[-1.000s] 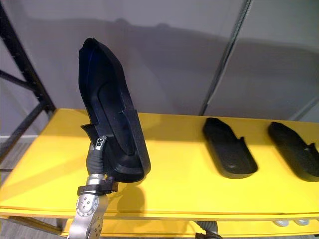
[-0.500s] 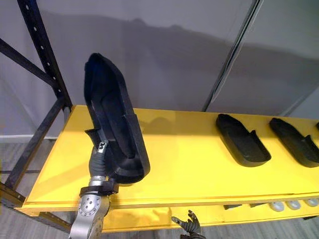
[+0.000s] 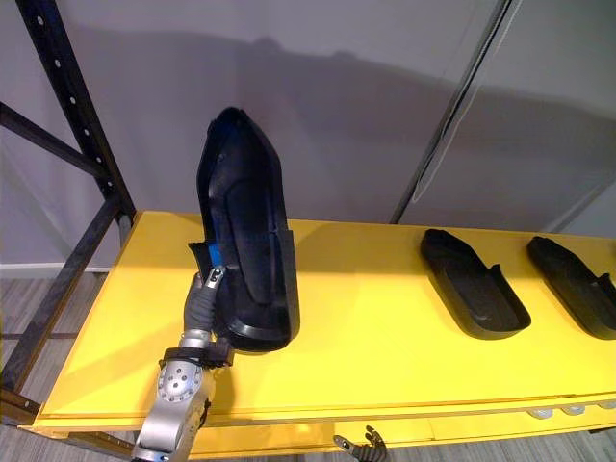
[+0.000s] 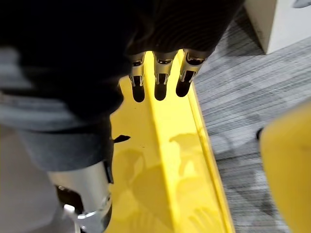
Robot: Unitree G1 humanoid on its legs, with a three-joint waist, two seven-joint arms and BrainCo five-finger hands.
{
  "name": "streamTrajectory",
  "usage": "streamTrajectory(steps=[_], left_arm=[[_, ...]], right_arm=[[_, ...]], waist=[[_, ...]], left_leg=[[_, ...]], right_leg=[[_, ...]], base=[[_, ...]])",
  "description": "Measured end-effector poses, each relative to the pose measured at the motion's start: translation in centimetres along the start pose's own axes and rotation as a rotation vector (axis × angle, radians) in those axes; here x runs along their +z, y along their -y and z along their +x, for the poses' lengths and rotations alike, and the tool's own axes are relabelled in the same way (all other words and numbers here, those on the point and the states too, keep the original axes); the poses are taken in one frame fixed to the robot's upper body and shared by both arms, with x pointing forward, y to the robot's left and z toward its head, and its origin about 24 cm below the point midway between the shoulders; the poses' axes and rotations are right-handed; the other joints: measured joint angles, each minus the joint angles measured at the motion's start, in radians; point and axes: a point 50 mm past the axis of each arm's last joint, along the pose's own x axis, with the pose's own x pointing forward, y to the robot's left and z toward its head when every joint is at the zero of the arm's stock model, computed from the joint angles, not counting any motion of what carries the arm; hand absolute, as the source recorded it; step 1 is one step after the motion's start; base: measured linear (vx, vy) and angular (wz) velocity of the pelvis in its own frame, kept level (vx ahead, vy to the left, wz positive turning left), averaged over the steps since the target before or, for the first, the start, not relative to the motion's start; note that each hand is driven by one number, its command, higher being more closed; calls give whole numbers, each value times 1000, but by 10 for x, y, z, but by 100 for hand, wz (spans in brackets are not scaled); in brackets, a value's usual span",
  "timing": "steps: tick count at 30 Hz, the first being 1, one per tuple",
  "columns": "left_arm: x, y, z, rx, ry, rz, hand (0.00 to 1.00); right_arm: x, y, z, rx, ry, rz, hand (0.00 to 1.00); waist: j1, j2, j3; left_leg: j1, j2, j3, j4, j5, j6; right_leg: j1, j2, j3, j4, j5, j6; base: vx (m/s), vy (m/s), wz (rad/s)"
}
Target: Walk over and take plastic housings, then place them on the shelf
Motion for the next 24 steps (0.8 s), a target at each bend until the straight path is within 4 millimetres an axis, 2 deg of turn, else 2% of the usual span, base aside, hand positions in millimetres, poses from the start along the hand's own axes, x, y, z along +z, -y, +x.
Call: streamTrajectory(steps=[3,9,12,14,15,16,17,24], left_arm=[[-17,-18,11,72,-90,54,100],[-38,-45,27,199,-213,116,100],[-48,-50,32,225,-277,135,100],[-50,-51,34,228,-292,141,100],[-49,-60,49,246,-312,178,100],[-48,-62,51,249,-313,185,100],[-48,-64,52,256,-314,187,0],[-31,-63,77,265,-283,188,0]], right_arm=[[-2,0,1,11,-12,-10,0],[0,7,3,1,-19,-31,0],[3,15,5,-12,-13,-46,0],[3,22,4,-24,-17,-64,0],[-11,31,0,-44,-61,-87,0],[-17,34,-2,-48,-79,-89,0],[-20,35,-3,-51,-91,-89,0],[-20,35,-2,-45,-101,-92,0]], waist=[[-16,4,1],[-33,9,2],[-48,20,8],[-54,20,10],[-65,21,10],[-66,21,10],[-75,21,9],[-82,21,9]], left_leg=[[11,-5,9,-47,34,-4],[21,-30,16,-144,113,-12],[50,-42,1,-218,158,-16],[67,-58,-31,-270,166,-27],[72,-70,-42,-334,167,-29],[73,-69,-42,-334,167,-29],[73,-70,-49,-333,167,-29],[73,-69,-65,-329,194,-19]], right_leg=[[5,2,3,-46,37,-6],[-25,-1,25,-82,52,-1],[-34,1,23,-90,61,-4],[-40,3,27,-93,54,-1],[-56,13,56,-130,54,-1],[-56,14,57,-134,55,-1],[-51,14,57,-140,55,-2],[-49,23,63,-142,86,-10]], base=[[-91,12,-12],[-189,-23,-13],[-203,-8,-2],[-255,45,-13],[-172,61,-34],[-130,60,-34],[7,11,-11],[85,-9,0]])
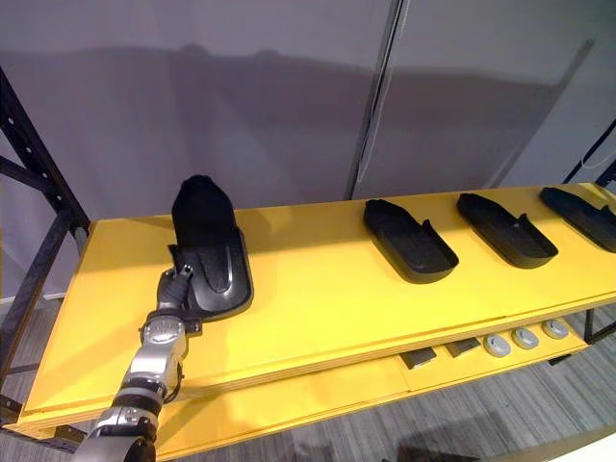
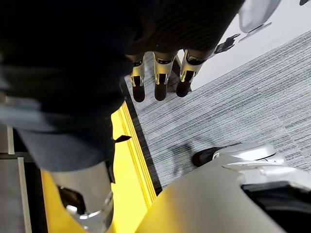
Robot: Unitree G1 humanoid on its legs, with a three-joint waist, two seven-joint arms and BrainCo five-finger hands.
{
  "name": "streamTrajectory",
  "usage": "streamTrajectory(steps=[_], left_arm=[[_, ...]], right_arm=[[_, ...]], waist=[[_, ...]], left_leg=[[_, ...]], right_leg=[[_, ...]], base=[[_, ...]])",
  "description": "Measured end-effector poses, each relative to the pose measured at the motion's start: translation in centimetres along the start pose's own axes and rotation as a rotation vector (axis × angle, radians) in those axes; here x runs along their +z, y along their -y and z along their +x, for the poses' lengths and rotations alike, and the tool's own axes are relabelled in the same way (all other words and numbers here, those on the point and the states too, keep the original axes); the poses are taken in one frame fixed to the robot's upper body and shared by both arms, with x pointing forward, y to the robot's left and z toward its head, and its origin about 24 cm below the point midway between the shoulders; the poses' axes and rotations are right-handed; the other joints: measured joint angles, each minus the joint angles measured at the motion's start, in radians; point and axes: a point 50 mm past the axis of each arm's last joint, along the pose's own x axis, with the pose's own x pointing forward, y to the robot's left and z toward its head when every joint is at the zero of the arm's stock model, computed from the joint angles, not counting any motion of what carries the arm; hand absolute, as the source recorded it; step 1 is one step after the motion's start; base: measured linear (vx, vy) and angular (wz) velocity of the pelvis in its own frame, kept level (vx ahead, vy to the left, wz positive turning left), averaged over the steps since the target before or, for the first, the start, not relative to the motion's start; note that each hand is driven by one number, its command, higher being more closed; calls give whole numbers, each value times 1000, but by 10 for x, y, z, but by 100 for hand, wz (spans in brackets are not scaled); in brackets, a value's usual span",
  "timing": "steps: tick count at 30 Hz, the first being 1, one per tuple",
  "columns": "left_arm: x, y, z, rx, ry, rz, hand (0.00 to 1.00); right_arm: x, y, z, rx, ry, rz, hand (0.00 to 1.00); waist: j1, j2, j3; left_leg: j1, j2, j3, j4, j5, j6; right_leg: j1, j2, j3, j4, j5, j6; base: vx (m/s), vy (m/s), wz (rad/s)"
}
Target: Walk over and take plastic housings, then place them on the shelf
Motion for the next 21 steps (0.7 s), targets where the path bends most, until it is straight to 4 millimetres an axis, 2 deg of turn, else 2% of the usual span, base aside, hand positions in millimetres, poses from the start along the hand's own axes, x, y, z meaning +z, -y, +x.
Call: streamTrajectory(steps=[5,12,16,21], left_arm=[[16,-4,10,21,21,-11,0],[12,-1,10,14,-2,-12,0],[10,0,9,13,-8,-25,0],[3,1,-4,5,4,-65,0]], right_arm=[[2,0,2,8,-3,-5,0],[3,0,2,15,-1,-5,0],[3,0,2,14,0,-5,0],[2,3,2,7,-2,-8,0]], waist=[[-20,0,1],[-30,4,3],[-29,6,4],[-24,14,12]], left_leg=[[3,3,2,14,-4,1],[1,1,2,93,-49,14],[-2,-10,-1,94,-52,17],[-17,-15,-24,87,-54,26]], right_leg=[[13,4,4,0,1,-2],[29,-8,7,23,1,-2],[26,-18,3,21,1,-2],[12,-21,-13,24,-6,4]], base=[[137,-24,-7],[42,11,-4],[-55,29,-2],[-145,21,6]])
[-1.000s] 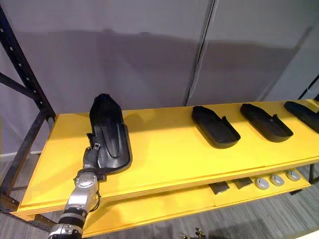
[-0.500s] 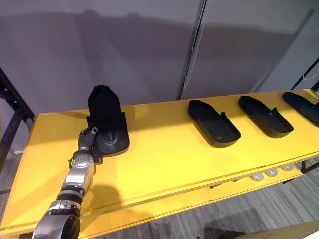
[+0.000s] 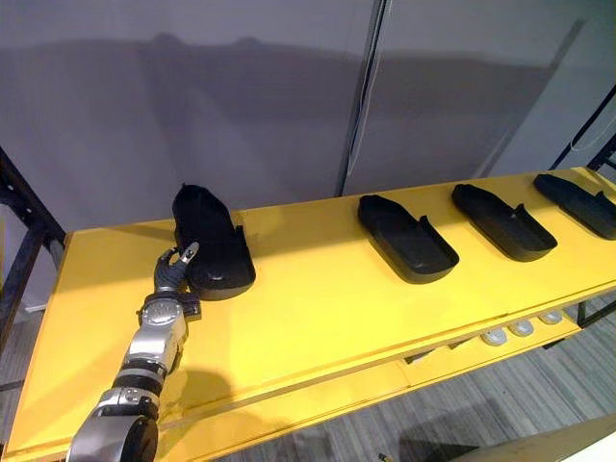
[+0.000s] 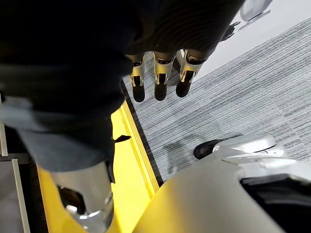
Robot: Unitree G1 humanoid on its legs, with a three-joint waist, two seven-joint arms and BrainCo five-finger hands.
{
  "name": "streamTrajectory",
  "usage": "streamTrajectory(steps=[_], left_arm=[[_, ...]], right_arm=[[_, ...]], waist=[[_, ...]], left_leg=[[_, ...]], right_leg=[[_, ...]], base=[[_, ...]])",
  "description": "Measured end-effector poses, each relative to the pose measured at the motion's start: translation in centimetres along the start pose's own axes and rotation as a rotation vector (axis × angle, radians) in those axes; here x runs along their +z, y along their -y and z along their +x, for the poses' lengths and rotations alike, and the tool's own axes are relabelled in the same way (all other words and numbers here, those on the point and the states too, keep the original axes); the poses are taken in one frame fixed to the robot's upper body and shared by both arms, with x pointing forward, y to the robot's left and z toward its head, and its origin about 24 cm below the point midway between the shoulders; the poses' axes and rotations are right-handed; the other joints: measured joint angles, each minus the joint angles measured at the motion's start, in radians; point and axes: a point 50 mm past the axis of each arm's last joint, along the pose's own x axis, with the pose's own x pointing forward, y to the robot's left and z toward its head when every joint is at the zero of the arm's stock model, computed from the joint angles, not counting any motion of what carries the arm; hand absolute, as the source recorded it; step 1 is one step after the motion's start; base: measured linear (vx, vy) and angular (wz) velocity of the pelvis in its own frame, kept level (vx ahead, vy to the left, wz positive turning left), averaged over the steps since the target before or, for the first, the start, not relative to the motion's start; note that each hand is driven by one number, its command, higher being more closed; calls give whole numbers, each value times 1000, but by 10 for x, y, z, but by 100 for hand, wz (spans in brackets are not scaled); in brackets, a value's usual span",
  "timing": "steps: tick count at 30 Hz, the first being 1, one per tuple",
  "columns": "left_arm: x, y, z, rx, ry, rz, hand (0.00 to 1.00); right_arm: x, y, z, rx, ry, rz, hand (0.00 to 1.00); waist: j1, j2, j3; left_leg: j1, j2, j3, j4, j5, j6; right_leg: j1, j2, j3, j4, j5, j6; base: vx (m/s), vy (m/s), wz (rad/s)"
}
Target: Walk over and take plastic housings, then place them on the shelf
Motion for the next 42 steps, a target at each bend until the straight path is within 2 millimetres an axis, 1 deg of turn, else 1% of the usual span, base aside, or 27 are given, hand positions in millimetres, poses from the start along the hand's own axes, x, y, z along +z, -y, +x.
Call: streamTrajectory(steps=[2,6,8,10,16,20,22,24,25,26,27,28,29,31,32,34,35,37,40,42], left_arm=[[-5,4,-6,-11,-4,-13,0],[-8,2,-17,-19,20,-35,0],[-9,1,-22,-35,34,-44,0],[-12,2,-26,-53,37,-39,0],[-7,-1,-32,-66,76,-47,0],[11,-1,-37,-70,158,-61,0],[29,1,-46,-76,254,-65,0],[55,15,-62,-129,389,-88,0],[65,22,-68,-156,441,-91,0],[77,30,-78,-196,510,-96,100],[86,38,-90,-240,574,-97,100],[89,42,-95,-263,600,-97,100],[94,51,-104,-314,643,-97,100],[97,69,-116,-409,681,-85,100],[98,73,-120,-431,686,-83,100],[97,92,-133,-532,702,-62,100],[96,96,-136,-554,702,-57,100],[92,105,-140,-604,693,-34,100],[81,114,-138,-642,651,-3,100],[60,121,-132,-663,568,53,100]], right_arm=[[-5,2,-1,-4,-12,0,0],[-7,2,-2,-5,-19,2,0],[-7,1,-2,-5,-20,3,0],[-8,3,-2,-10,-23,11,0],[-5,0,-1,-9,-16,31,0],[-6,0,-1,-10,-16,39,0],[-6,-1,-2,-9,-17,41,0],[-7,-1,-2,-10,-21,43,0],[-9,-1,-2,-10,-24,43,0],[-9,-1,-3,-10,-24,42,0],[-9,-1,-3,-9,-24,42,0],[-9,-1,-3,-9,-24,41,0],[-9,-2,-3,-5,-23,37,0],[-8,-3,-3,-3,-20,37,0],[-8,-3,-3,-3,-19,37,0],[-8,-3,-2,-3,-19,37,0],[-8,-3,-2,-2,-18,36,0],[-7,-4,-2,0,-16,30,0],[-7,-4,-2,0,-15,30,0],[-6,-4,-2,-1,-13,31,0]], waist=[[15,1,0],[16,-1,-1],[23,-3,-2],[33,-3,-2],[34,-8,-6],[44,-10,-8],[48,-13,-9],[66,-15,-10],[71,-15,-11],[72,-15,-12],[75,-15,-12],[76,-15,-12],[79,-16,-12],[74,-16,-15],[74,-16,-16],[68,-17,-19],[67,-17,-21],[67,-16,-25],[67,-15,-29],[64,-12,-34]], left_leg=[[6,-1,-3,-16,14,-2],[6,-6,-26,-61,45,-3],[9,-8,-30,-78,60,-2],[21,-9,-32,-83,64,1],[21,-6,-54,-85,64,1],[20,-1,-55,-85,62,-2],[13,3,-56,-69,48,-4],[1,5,-56,-36,28,-7],[-4,6,-56,-26,20,-4],[-15,7,-56,-9,14,-7],[-16,8,-55,0,10,-8],[-17,9,-53,4,7,-9],[-18,11,-48,13,0,-9],[-33,14,-47,40,-17,-9],[-40,16,-46,49,-22,-11],[-52,18,-47,65,-28,-10],[-52,19,-46,66,-29,-10],[-51,24,-30,75,-38,-10],[-51,30,-14,87,-49,-13],[-50,32,3,87,-50,-13]], right_leg=[[0,0,-3,8,-4,-2],[-11,-1,-24,5,-7,5],[-12,-1,-29,5,-7,5],[2,-1,-30,4,0,4],[17,0,-51,-6,0,5],[17,4,-51,-5,1,5],[19,6,-38,-1,-2,7],[17,6,-23,11,-19,28],[17,6,-21,12,-26,37],[15,6,-19,13,-28,41],[14,7,-14,13,-30,44],[14,8,-12,14,-31,44],[14,10,-3,16,-33,47],[9,11,2,23,-37,53],[4,12,4,27,-38,54],[-2,14,9,29,-31,45],[-2,15,13,30,-31,45],[-3,20,39,30,-31,45],[-8,25,61,30,-31,45],[-20,27,73,35,-26,38]], base=[[-141,13,5],[-84,10,18],[-8,2,11],[32,4,3],[43,-3,11],[0,0,0],[-21,10,-5],[-13,4,-2],[0,0,0],[0,0,0],[0,0,0],[19,1,-10],[25,3,-11],[23,5,-7],[0,0,0],[43,4,0],[46,5,-1],[32,11,-14],[4,10,-22],[-15,11,-20]])
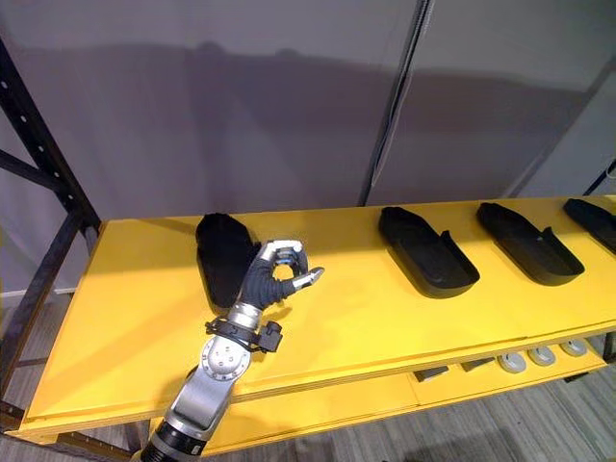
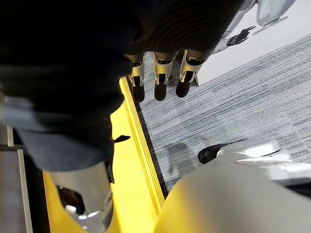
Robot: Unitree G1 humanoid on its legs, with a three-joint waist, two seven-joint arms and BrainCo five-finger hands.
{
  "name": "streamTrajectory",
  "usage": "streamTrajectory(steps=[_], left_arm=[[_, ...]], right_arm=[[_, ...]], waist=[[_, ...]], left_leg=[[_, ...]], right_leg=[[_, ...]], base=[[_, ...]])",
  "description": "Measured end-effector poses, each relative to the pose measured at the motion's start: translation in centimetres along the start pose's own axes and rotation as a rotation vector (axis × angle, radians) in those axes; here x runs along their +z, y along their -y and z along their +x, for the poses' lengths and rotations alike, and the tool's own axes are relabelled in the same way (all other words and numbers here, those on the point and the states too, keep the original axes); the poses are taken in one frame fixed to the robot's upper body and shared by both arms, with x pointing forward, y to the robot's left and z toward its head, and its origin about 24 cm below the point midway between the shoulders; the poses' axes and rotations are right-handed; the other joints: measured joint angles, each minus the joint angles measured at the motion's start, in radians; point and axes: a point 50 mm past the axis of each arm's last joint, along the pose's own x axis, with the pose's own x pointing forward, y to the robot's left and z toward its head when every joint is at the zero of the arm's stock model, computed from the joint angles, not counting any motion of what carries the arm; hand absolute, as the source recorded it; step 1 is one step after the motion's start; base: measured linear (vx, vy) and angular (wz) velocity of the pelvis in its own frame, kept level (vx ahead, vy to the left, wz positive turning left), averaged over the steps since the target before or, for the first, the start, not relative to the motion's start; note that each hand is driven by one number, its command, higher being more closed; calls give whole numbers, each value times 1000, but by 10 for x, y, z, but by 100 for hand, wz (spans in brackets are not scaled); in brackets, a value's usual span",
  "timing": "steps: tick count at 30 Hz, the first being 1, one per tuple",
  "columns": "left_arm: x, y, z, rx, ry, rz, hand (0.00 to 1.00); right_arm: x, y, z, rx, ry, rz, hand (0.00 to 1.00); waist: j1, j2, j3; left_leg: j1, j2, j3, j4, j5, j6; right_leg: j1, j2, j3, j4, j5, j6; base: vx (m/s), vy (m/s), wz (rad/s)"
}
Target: Walk over and take plastic housings, then place them on the shelf
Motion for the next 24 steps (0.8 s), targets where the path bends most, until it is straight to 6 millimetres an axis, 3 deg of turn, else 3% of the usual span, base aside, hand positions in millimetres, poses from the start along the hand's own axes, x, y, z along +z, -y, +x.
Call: streamTrajectory(steps=[5,13,24], left_arm=[[-38,5,-10,-46,-168,42,100],[-70,-10,-33,30,-334,42,100],[-82,-26,-47,102,-406,47,100]], right_arm=[[1,0,0,-4,4,0,0],[1,0,0,-10,2,1,0],[1,0,0,-17,3,1,0]], waist=[[-13,1,0],[-22,3,0],[-20,3,0]], left_leg=[[4,-2,24,-13,4,0],[16,-11,26,-63,29,0],[26,-17,18,-97,39,2]], right_leg=[[-12,-1,13,-5,8,-11],[-11,-6,7,-43,24,-20],[0,-12,-17,-65,25,-20]], base=[[-24,14,-15],[-3,2,-1],[10,1,3]])
